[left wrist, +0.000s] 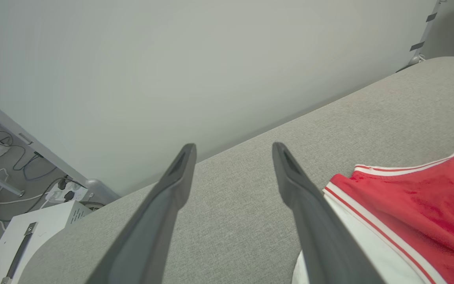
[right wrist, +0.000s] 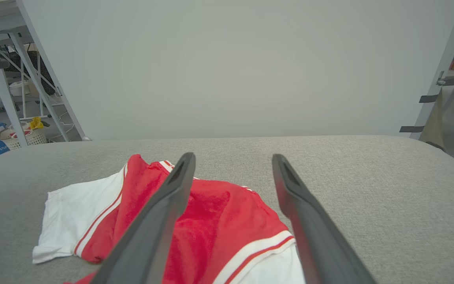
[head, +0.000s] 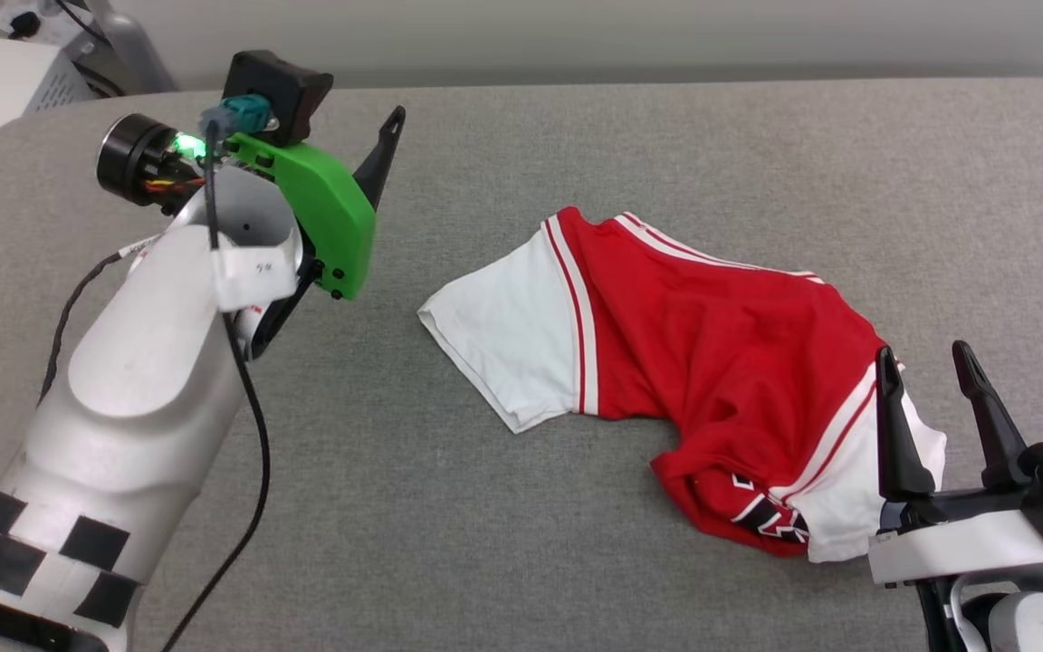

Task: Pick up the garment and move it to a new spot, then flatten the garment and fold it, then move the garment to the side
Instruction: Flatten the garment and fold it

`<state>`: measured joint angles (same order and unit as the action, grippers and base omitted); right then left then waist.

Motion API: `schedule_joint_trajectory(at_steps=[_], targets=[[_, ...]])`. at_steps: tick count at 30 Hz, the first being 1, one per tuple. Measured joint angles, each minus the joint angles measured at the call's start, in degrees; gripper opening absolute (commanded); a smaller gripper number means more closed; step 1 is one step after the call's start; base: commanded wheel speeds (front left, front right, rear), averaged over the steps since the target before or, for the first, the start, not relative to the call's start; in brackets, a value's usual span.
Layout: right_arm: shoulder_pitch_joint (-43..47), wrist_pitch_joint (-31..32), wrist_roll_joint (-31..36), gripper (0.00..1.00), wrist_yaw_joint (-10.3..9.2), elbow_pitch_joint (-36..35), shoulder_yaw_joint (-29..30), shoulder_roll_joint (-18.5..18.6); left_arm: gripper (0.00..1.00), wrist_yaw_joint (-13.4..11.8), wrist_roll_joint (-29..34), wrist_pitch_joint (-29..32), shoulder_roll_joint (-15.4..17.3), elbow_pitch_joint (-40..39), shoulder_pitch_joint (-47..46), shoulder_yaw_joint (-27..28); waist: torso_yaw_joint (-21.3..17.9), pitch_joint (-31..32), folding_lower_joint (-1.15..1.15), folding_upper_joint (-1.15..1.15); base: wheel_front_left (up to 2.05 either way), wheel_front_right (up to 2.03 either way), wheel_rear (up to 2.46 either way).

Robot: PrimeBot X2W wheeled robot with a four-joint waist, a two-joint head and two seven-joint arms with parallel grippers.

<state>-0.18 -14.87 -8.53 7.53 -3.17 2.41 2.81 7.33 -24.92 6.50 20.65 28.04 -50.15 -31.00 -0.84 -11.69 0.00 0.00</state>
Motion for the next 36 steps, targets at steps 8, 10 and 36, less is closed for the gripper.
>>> schedule_joint_trajectory(at_steps=[8, 10, 36], targets=[[-2.6, 0.0, -0.25, 1.0, 0.0, -0.36, -0.64, 0.01, 1.0, 0.0, -17.29, 21.34, 4.71, 1.69, -8.13, -17.02, -2.29, -4.57, 0.0, 0.0, 0.0, 0.0, 0.0], [-3.03, 0.0, -0.27, 1.0, 0.0, -0.45, -0.64, 0.0, 1.0, 0.0, -20.59, 25.14, 6.01, 1.63, -9.46, -20.64, -2.98, -5.67, 0.0, 0.0, 0.0, 0.0, 0.0], [-5.78, 0.0, -1.29, 1.0, 0.0, 0.08, -0.32, 0.02, 0.0, 0.01, -36.09, 21.05, 12.4, 2.41, -14.29, -39.94, -6.16, -9.53, 0.0, 0.0, 0.0, 0.0, 0.0]])
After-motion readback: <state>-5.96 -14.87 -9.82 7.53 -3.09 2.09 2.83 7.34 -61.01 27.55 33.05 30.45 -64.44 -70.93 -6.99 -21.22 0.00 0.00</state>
